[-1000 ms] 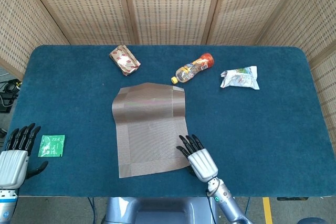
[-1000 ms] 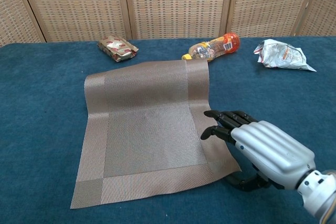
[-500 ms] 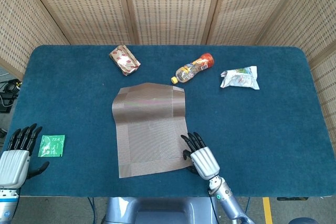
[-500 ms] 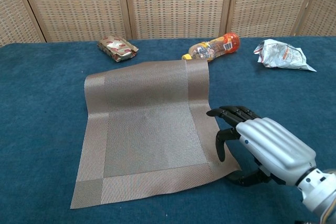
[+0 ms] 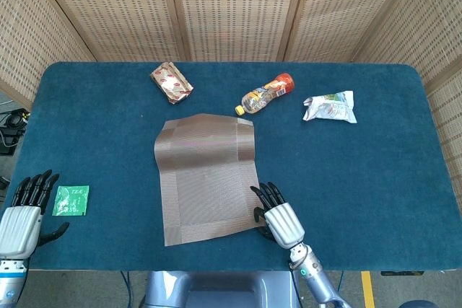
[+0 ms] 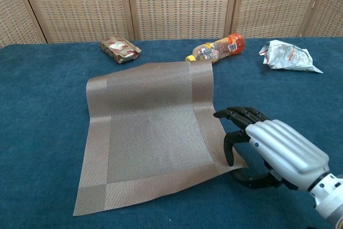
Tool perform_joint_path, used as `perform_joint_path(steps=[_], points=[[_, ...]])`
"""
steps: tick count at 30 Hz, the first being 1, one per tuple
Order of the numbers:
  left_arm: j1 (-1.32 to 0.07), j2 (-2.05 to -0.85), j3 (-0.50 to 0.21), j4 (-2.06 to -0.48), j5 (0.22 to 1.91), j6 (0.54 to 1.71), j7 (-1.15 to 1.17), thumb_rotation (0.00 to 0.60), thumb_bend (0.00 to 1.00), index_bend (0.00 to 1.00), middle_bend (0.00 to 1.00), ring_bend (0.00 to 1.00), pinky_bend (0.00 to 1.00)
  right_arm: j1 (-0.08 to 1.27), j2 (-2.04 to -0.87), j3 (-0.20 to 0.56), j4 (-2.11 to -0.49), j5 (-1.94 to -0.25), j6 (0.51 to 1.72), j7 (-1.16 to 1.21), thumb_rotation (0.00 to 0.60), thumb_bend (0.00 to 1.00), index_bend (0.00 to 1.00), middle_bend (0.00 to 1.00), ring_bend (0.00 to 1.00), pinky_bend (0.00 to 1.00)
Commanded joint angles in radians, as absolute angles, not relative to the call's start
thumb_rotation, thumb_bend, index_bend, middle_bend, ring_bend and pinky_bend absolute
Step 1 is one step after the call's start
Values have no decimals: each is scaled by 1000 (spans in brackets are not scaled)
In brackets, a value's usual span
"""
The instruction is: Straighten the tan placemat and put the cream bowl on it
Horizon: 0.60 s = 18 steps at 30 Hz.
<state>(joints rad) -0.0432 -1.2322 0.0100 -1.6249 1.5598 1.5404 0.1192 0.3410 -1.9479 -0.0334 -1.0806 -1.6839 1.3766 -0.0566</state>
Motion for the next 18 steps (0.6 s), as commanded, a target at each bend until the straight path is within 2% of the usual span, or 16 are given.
perform_joint_path(steps=[1,7,18], points=[[-43,-1233,11,-1624,1561,1539,119,600,195,0,0,0,0,340,-1941,-35,-1091,-1686,1380,-57,600,609,649,179,0,2],[-43,-1232,9,-1624,1560,1538,118,600,196,0,0,0,0,331,-1900,-51,-1140,-1701,1400,-63,600,606,648,172,0,2],[-43,-1234,13,-1626,1571,1537,127,600,195,0,0,0,0,272,-1734,-83,-1254,-1726,1495,-105,600,604,670,179,0,1]])
